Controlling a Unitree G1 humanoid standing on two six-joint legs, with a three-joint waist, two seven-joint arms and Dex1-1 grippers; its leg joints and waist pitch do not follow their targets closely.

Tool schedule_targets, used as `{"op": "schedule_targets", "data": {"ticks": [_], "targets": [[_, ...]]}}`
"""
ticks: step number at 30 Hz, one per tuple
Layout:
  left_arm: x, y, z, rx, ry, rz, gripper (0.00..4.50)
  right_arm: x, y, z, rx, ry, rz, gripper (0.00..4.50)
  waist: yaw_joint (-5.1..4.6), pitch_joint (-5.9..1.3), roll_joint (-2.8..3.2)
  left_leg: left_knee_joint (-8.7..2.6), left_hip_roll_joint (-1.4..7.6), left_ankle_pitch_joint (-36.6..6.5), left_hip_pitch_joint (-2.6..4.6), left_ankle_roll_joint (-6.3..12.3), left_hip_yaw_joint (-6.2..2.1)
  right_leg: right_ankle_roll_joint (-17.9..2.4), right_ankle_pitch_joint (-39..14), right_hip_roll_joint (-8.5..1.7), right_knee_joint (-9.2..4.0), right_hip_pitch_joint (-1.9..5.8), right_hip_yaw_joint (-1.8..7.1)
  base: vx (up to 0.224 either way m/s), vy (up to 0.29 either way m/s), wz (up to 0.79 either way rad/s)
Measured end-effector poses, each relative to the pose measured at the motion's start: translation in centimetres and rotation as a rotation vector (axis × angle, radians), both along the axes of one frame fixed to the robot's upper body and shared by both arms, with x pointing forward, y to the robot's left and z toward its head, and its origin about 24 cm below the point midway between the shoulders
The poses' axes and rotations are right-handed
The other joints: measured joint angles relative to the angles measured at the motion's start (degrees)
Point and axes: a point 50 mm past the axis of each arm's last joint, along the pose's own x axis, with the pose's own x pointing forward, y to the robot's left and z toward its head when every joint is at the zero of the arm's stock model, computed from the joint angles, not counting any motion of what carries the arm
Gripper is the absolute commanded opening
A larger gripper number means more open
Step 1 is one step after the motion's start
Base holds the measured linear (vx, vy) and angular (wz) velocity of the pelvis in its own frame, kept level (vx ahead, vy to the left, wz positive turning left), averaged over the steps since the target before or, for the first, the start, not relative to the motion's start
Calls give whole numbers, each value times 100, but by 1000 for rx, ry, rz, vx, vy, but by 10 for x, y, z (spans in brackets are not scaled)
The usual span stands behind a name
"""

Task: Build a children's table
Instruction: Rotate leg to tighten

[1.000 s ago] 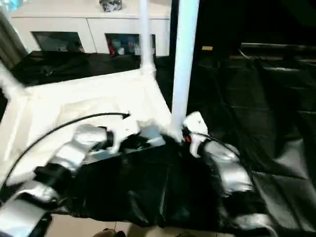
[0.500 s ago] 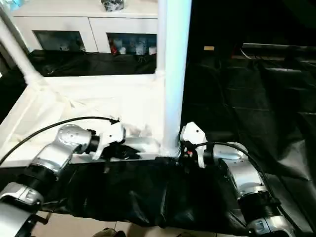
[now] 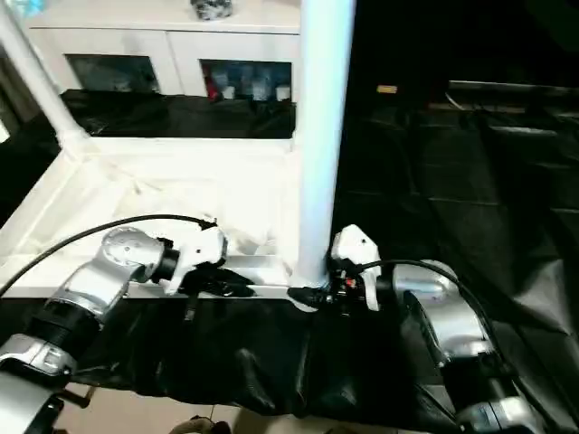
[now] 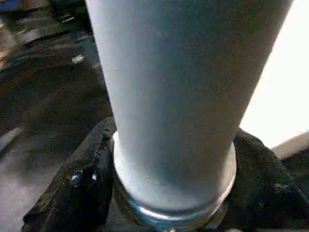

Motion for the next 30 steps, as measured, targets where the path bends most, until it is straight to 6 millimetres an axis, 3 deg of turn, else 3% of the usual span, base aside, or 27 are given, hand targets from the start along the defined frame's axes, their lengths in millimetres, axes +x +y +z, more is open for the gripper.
{"op": "schedule_targets", "data": {"ticks": [3,6,12,13,19,30], "targets": [[7,-10,-3,-12,-33,133,0,13,13,-8,50,-31,-292,277,-131,-10,-14,-3,-1,0,14,-2,-1,19,-11,0,-1,2,0,0,0,0],[10,-23,-5,-23,-48,206,0,23,20,-10,49,-43,-465,276,-189,-13,-10,-4,-7,-1,20,-2,-3,27,-16,-3,-8,9,2,0,0,0],[14,-35,-6,-19,-71,284,0,34,32,-12,40,-74,-644,276,-241,-17,-5,-10,-12,-1,20,-2,-8,30,-18,-3,-13,9,1,0,0,0],[15,-36,-6,-17,-72,282,0,35,32,-12,44,-76,-648,332,-240,-17,-5,-10,-12,-1,16,-1,-8,30,-18,-3,-16,9,1,0,0,0],[15,-36,-5,-14,-87,272,0,33,28,-12,53,-77,-604,388,-237,-17,-4,-11,-13,-1,10,-1,-9,28,-15,-3,-16,8,2,0,0,0],[8,-11,0,-13,-59,164,0,25,11,-5,20,-77,-287,394,-217,-14,-5,-31,-2,1,0,0,-9,-1,5,2,-8,-7,-9,0,0,0]]}}
